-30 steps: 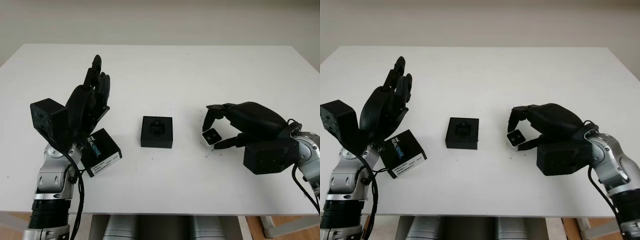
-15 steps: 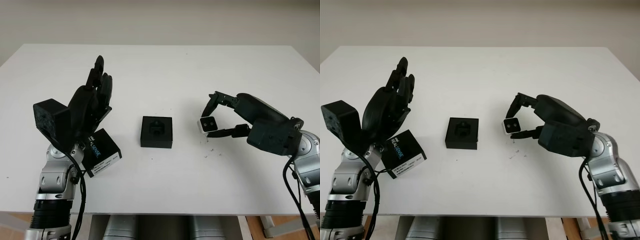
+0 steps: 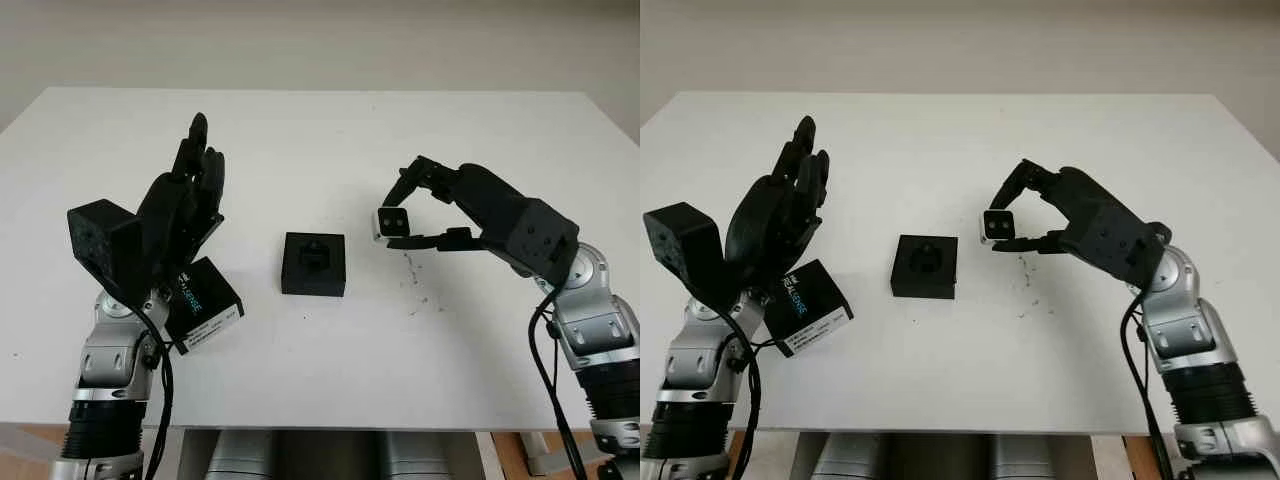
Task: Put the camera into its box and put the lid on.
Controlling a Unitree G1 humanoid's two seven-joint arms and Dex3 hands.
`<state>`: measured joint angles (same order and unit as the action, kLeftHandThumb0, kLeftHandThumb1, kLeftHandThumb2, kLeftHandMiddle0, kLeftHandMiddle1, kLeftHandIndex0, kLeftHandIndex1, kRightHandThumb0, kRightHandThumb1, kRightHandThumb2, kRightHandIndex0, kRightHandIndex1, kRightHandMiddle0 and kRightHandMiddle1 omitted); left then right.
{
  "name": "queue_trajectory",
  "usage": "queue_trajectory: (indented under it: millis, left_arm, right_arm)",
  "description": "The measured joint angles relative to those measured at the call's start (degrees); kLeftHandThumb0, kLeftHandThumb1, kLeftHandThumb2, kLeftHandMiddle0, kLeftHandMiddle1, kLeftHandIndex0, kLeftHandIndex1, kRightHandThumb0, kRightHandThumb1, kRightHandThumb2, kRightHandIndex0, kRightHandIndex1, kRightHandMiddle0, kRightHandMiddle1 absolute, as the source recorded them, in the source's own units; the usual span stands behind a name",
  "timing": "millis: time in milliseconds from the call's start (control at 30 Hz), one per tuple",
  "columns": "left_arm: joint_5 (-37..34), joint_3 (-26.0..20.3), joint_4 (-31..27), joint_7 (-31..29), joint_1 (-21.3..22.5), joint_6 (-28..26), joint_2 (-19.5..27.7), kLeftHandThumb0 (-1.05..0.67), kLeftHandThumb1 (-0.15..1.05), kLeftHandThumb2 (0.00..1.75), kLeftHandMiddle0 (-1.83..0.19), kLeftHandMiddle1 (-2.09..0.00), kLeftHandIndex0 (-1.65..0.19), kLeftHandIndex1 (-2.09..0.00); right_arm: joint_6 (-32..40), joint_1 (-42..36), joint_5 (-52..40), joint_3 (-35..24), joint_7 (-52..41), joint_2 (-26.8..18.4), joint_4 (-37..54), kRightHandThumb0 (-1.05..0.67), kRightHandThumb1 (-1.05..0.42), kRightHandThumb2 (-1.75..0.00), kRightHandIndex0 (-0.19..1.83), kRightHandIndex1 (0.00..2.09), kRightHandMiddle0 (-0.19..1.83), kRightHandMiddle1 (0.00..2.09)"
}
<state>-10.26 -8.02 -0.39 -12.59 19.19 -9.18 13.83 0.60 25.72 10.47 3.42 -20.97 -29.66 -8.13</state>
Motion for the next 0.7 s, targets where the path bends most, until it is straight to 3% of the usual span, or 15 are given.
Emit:
queue_trajectory:
  millis: [200,700]
  left_arm:
    - [0.0,0.0,-0.3,0.1,0.0,0.0,-0.4,-0.84,1.05,0.58,0.19,0.00,0.19,0.00]
    - [-0.2,-0.1,-0.5,0.1,-0.1,0.0,-0.4,-0.85,1.05,0.56,0.19,0.00,0.19,0.00]
  right_arm:
    - [-0.2,1.1,-0.7,0.6,0.8,3.4,-0.9,-0.42,-0.95,-0.05,0.20,0.05,0.26,1.77]
    - [8.3,1.7,-0.1,2.3,4.9,11.7,0.5,-0.43,-0.92,-0.05,0.24,0.06,0.31,1.77]
